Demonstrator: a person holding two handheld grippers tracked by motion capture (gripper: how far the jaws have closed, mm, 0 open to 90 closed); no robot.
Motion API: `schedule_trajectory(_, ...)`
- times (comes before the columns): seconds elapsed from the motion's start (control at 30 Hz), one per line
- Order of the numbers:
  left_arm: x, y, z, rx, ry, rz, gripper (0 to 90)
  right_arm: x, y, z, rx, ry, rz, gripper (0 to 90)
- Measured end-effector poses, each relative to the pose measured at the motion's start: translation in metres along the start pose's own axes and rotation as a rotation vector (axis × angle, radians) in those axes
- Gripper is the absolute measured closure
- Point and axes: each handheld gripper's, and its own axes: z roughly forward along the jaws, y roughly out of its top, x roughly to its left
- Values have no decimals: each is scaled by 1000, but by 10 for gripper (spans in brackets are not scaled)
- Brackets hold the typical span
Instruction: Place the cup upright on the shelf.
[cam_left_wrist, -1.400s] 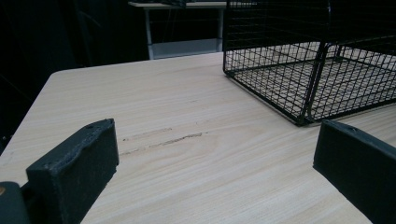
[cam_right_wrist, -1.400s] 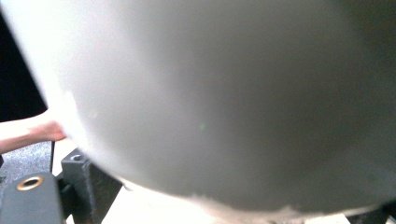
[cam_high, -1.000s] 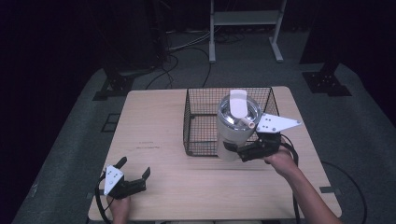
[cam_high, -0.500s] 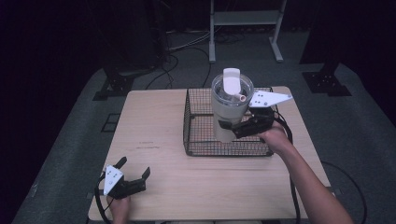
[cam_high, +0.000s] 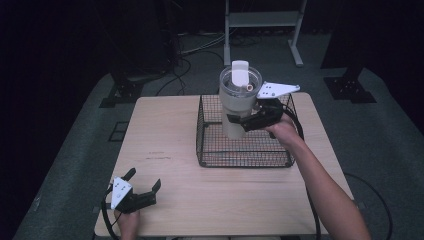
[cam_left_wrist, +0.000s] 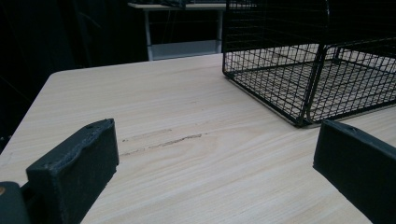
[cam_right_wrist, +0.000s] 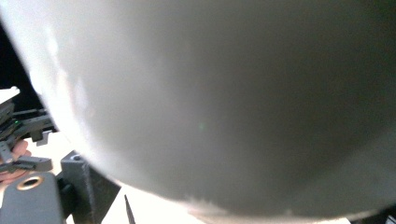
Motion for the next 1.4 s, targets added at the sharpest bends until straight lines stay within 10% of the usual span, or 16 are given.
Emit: schedule_trajectory(1.4, 1, 0, -1, -1, -8, -1, 0, -45, -62, 73, 110, 24, 66, 95)
